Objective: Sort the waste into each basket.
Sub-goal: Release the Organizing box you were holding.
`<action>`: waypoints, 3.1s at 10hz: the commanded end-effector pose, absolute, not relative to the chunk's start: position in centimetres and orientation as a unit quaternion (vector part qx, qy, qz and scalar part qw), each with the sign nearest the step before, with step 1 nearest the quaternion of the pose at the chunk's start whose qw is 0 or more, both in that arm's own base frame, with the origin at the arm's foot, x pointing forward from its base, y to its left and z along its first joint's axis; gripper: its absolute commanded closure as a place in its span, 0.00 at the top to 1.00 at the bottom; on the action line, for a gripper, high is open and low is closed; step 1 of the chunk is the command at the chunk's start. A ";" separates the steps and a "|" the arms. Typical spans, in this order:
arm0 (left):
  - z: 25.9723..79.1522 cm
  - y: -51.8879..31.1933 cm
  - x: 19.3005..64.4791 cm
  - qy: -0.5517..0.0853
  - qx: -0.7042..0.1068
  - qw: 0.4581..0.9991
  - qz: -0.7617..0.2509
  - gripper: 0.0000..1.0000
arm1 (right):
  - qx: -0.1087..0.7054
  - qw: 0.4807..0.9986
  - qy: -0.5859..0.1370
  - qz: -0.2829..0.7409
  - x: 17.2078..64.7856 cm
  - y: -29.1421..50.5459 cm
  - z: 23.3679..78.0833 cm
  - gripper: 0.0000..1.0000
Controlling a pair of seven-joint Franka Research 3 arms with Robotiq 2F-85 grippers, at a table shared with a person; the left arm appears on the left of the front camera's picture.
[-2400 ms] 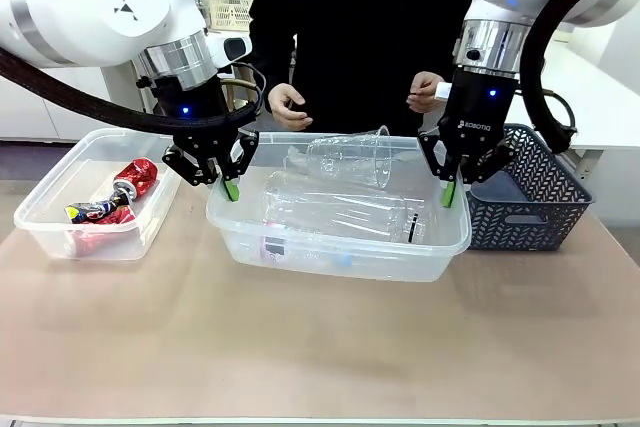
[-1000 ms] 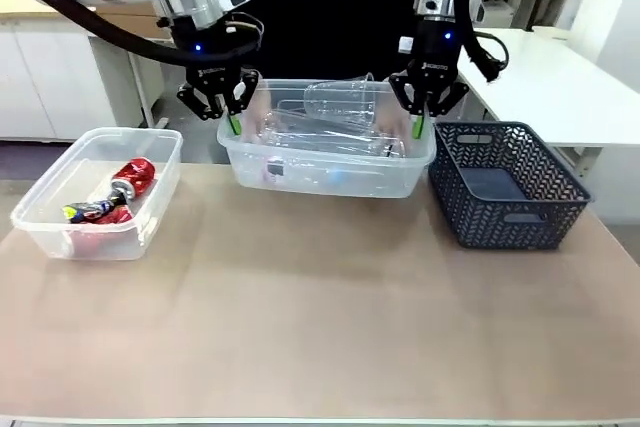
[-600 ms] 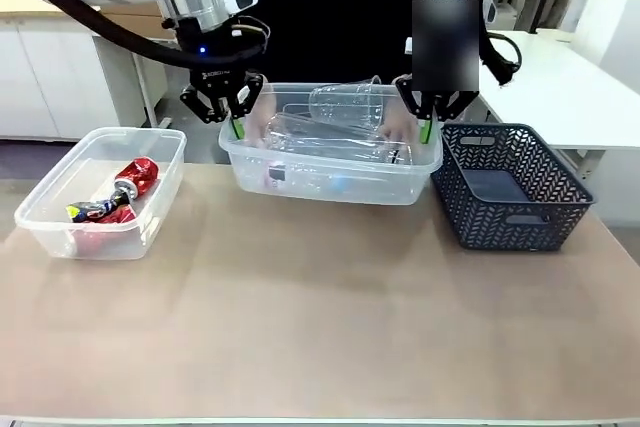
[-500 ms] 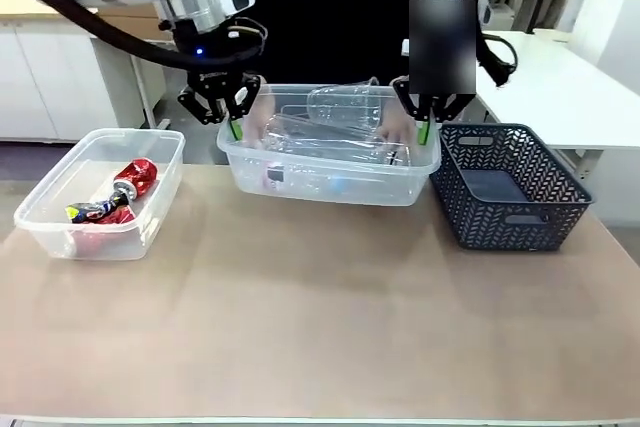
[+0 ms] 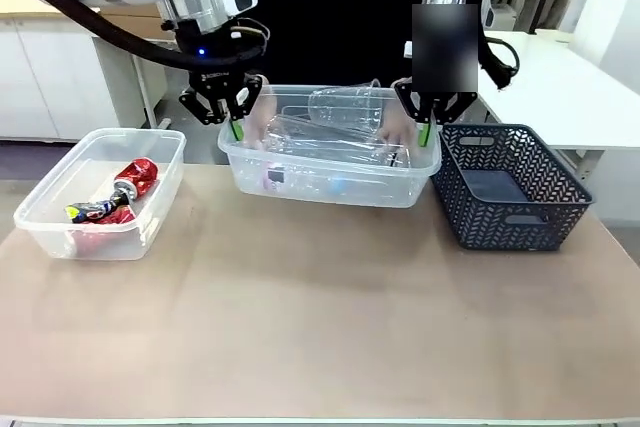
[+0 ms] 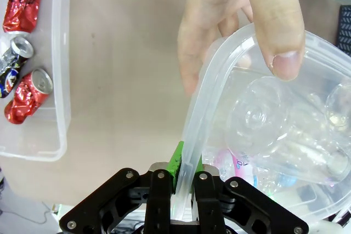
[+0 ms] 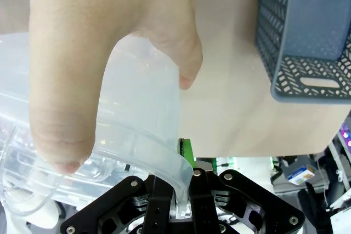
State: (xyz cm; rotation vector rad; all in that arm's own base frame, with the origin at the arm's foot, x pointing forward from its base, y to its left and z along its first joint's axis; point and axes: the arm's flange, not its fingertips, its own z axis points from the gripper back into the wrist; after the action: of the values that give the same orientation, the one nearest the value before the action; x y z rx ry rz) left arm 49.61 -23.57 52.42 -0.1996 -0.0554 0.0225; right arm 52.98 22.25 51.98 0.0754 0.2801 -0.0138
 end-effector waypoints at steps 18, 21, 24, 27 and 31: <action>55.5 -21.4 47.9 -0.093 -0.112 0.989 0.028 1.00 | 0.098 0.988 -0.107 -0.044 47.0 19.7 55.2 1.00; 55.5 -21.4 47.9 -0.093 -0.112 0.989 0.028 1.00 | 0.098 0.988 -0.107 -0.044 47.0 19.7 55.2 1.00; 57.5 -22.5 47.0 -0.093 -0.129 0.987 -0.019 1.00 | 0.144 0.981 -0.128 0.016 43.6 18.3 57.2 1.00; 59.8 -16.1 37.4 -0.108 -0.135 0.983 -0.058 1.00 | 0.199 0.965 -0.142 0.092 30.1 7.6 59.9 1.00; 55.2 -14.5 32.4 -0.078 -0.175 0.979 -0.075 1.00 | 0.195 0.974 -0.117 0.012 27.4 3.9 55.1 1.00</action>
State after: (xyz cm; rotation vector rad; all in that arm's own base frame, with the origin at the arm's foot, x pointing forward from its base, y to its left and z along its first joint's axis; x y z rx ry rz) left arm 31.92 -13.75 56.82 -0.3421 -0.1766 -0.1108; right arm 25.53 2.74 56.26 0.5059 -0.2175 0.0777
